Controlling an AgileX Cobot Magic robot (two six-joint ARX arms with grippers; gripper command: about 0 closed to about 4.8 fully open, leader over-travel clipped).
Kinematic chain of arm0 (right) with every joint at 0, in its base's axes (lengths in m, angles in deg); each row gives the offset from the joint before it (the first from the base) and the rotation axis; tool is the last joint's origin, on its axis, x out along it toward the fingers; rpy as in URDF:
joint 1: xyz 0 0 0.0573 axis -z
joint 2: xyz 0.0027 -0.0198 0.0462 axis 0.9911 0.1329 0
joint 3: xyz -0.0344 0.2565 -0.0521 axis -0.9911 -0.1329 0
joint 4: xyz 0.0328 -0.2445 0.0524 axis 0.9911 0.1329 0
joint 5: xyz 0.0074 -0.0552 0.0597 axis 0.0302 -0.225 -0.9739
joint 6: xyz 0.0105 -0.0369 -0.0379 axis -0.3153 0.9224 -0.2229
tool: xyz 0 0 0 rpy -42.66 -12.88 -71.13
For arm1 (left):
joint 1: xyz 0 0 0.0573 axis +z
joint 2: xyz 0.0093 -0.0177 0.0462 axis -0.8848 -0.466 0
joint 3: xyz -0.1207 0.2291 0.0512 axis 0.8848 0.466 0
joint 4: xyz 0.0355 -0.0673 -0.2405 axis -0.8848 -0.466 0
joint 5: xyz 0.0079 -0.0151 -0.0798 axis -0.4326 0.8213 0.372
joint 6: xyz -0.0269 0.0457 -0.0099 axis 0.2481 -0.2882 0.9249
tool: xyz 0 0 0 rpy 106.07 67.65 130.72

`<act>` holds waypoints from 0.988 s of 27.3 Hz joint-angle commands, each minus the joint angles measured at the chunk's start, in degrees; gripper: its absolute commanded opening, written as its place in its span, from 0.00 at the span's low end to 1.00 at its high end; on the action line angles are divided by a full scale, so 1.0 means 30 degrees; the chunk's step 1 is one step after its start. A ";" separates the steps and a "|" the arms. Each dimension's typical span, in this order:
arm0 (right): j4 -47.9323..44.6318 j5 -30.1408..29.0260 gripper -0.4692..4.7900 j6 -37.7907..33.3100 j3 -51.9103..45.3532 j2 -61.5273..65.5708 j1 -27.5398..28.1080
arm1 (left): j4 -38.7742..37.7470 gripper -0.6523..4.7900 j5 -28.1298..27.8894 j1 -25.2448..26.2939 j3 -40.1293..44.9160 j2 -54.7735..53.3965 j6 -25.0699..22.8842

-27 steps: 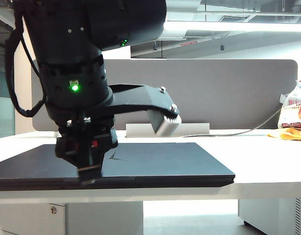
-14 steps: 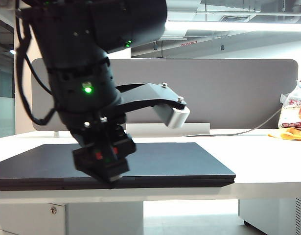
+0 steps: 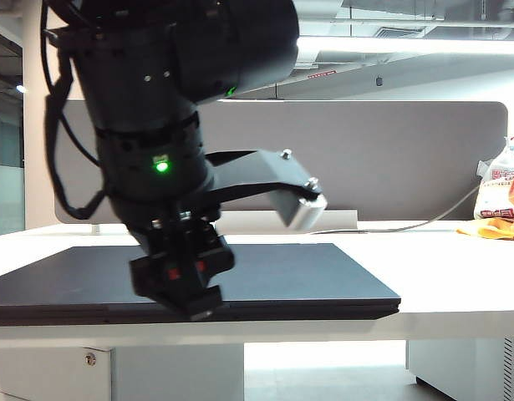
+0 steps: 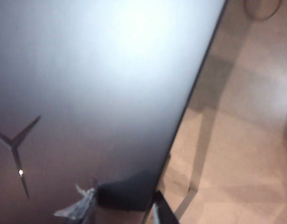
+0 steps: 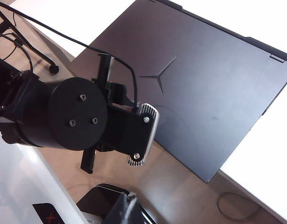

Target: Open the lid of the laptop and use the keypad to enter the password "123".

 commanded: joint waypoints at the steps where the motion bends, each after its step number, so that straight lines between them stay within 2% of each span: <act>1: 0.0226 0.0036 0.08 0.0051 0.0029 -0.0036 -0.0007 | -0.3133 0.40 0.1486 0.0044 0.0474 -0.0517 0.0874; 3: 0.1144 0.0138 0.08 0.0051 0.0029 -0.0036 -0.0007 | -0.3504 0.40 0.1530 0.0044 0.0481 -0.0517 0.0918; 6: 0.2623 0.1676 0.08 -0.0058 0.0036 -0.0080 -0.0015 | -0.3526 0.40 0.1938 0.0044 0.0481 -0.0517 0.0816; 15: 0.2645 0.1836 0.08 -0.0539 0.0080 -0.0197 0.0000 | -0.3577 0.40 0.3701 -0.0124 0.0510 -0.0517 0.0845; 20: 0.2637 0.1836 0.08 -0.0831 0.0080 -0.0197 0.0000 | -0.4029 0.40 0.3592 -0.1479 0.0634 -0.1027 0.0124; 22: 0.2637 0.1836 0.08 -0.0831 0.0080 -0.0189 0.0000 | -0.4087 0.41 0.3599 -0.2215 0.0634 -0.1523 0.0583; 25: 0.2681 0.1836 0.08 -0.0838 0.0080 -0.0270 -0.0007 | -0.4095 0.47 0.3672 -0.2557 0.0634 -0.1931 0.1137; 27: 0.2652 0.1909 0.08 -0.0896 0.0073 -0.0321 0.0051 | -0.3978 0.48 0.3555 -0.2557 0.0619 -0.1953 0.1457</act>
